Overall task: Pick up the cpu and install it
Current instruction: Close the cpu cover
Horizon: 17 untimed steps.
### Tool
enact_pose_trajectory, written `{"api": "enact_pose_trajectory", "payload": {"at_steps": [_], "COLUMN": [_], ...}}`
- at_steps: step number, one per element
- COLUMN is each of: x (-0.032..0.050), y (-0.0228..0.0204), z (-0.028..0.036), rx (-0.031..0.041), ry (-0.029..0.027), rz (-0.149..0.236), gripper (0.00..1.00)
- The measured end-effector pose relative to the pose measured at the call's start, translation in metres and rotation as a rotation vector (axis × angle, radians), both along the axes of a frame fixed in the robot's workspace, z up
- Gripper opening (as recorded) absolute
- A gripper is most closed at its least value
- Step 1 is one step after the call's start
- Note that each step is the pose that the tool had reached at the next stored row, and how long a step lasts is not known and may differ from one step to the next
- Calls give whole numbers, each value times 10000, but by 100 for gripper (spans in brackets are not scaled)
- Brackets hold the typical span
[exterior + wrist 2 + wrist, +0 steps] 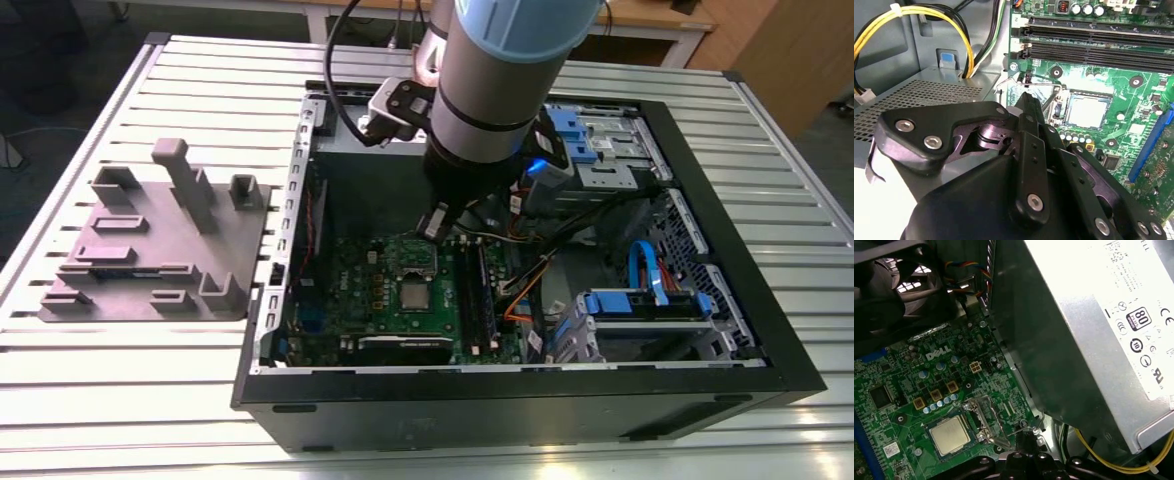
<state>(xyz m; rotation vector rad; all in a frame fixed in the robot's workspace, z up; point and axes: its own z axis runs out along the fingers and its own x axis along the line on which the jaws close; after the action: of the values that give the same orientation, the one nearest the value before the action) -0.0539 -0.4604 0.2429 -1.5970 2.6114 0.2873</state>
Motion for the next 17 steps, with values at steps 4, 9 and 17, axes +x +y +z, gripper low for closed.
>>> {"api": "enact_pose_trajectory", "payload": {"at_steps": [4,9,17], "x": [0,0,0], "y": [-5,-24,-78], "z": [0,0,0], "rx": [0,0,0], "ry": [-1,-1,0], "rz": [0,1,1], "gripper": [10,10,10]}}
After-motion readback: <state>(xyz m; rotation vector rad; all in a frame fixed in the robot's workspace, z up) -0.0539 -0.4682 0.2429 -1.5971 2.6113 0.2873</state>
